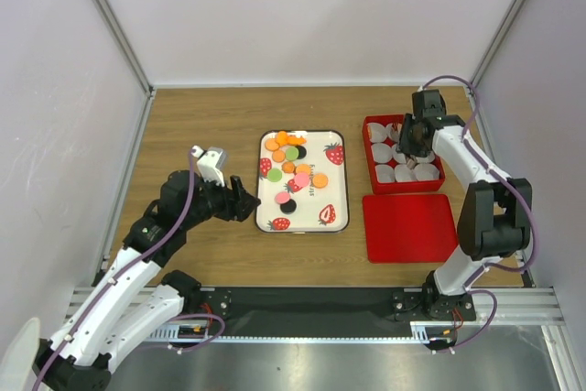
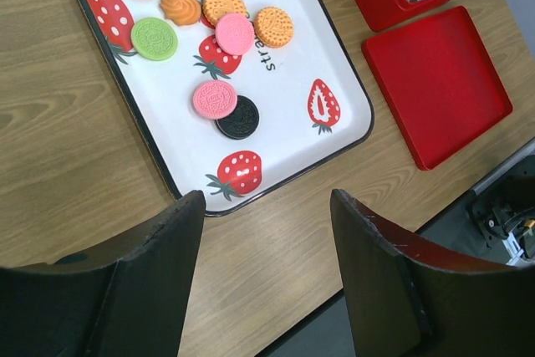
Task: Pack the cookies
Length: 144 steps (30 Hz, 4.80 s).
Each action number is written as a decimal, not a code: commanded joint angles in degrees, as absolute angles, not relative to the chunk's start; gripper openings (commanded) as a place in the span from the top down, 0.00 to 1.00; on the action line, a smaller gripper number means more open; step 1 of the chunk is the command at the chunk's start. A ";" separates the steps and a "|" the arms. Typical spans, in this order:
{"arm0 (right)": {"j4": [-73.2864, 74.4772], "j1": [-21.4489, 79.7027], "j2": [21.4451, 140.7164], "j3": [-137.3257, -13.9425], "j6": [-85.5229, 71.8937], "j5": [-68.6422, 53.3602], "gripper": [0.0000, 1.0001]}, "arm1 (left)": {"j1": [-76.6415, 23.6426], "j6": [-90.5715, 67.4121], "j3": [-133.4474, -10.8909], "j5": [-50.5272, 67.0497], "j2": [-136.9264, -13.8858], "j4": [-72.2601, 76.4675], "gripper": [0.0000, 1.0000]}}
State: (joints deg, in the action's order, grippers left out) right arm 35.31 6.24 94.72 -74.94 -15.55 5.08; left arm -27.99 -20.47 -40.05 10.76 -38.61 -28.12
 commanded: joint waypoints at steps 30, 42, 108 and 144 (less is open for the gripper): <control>36.47 11.76 82.64 -75.24 -13.80 7.64 0.51 | -29.71 -20.65 -40.78 8.26 -38.32 -28.56 0.33; 40.69 39.10 75.23 -67.41 -17.22 13.54 0.50 | -29.79 -20.83 -40.61 8.53 -33.76 -28.48 0.33; 43.77 18.76 82.70 -80.68 -12.92 14.50 0.66 | -30.59 -21.01 -39.81 8.26 -30.85 -27.69 0.32; 37.62 2.64 97.21 -81.48 -13.18 13.54 0.51 | -30.67 -20.74 -39.81 9.23 -32.08 -27.42 0.32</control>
